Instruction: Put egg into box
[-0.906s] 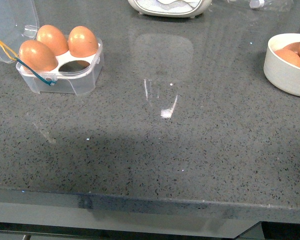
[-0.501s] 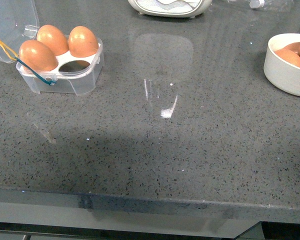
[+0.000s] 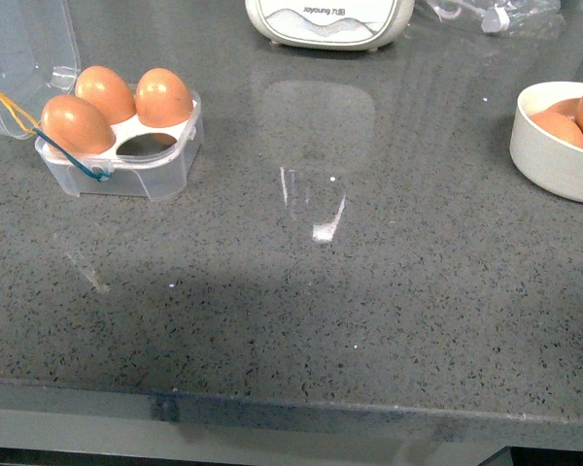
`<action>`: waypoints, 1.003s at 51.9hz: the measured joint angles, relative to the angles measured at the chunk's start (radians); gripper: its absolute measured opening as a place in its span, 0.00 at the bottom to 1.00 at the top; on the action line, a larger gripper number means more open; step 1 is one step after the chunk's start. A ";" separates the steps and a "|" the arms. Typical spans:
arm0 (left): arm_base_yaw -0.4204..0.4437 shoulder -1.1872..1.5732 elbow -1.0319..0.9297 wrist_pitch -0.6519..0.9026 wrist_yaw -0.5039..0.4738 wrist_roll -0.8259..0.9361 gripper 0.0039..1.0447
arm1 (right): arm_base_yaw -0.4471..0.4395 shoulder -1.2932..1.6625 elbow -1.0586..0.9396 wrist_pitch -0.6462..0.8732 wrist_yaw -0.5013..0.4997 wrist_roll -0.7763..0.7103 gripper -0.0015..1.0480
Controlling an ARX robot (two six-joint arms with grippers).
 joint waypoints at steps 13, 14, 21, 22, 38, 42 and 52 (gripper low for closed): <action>0.000 0.000 0.000 0.000 0.000 0.000 0.94 | 0.000 0.000 0.000 0.000 0.000 0.000 0.93; 0.000 0.000 0.000 0.000 0.000 0.000 0.94 | 0.000 0.000 0.000 0.000 0.000 0.000 0.93; 0.000 0.000 0.000 0.000 0.000 0.000 0.94 | 0.000 0.000 0.000 0.000 0.000 0.000 0.93; 0.000 0.000 0.000 0.000 0.000 0.000 0.94 | 0.000 0.000 0.000 0.000 0.000 0.000 0.93; 0.000 0.000 0.000 0.000 0.000 0.000 0.94 | 0.047 0.134 0.074 -0.138 0.240 0.129 0.93; 0.000 0.000 0.000 0.000 0.001 0.000 0.94 | 0.002 0.309 0.126 -0.080 0.245 0.181 0.93; 0.000 0.000 0.000 0.000 0.000 0.000 0.94 | -0.137 0.638 0.240 0.121 -0.095 0.092 0.93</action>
